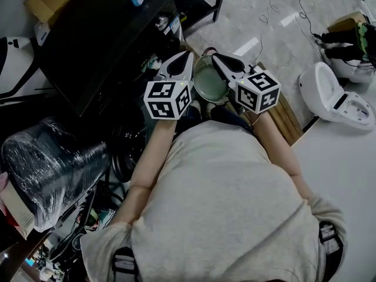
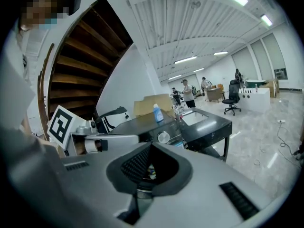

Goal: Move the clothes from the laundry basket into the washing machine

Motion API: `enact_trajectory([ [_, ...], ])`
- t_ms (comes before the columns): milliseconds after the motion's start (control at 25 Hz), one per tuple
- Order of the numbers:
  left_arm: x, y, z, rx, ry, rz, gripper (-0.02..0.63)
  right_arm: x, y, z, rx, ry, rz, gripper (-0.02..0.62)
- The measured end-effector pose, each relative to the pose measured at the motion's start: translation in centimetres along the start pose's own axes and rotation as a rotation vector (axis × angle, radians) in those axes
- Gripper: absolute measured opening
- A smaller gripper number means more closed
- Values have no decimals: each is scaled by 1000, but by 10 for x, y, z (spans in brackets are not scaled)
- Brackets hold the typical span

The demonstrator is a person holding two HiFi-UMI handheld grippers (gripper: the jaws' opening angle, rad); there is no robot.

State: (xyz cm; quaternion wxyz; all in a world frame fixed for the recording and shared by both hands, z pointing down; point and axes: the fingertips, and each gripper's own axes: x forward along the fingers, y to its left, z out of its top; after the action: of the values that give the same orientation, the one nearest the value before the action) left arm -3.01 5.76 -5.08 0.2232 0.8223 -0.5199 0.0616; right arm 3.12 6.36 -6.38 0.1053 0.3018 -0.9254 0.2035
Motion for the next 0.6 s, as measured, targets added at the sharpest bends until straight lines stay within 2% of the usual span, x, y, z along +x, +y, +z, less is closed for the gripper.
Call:
enact_trajectory([
  [160, 1, 2, -5, 38, 28, 10, 9, 0, 0, 2, -11, -17, 12, 9],
  [600, 1, 2, -13, 19, 53, -18, 9, 0, -1, 3, -6, -9, 20, 9],
])
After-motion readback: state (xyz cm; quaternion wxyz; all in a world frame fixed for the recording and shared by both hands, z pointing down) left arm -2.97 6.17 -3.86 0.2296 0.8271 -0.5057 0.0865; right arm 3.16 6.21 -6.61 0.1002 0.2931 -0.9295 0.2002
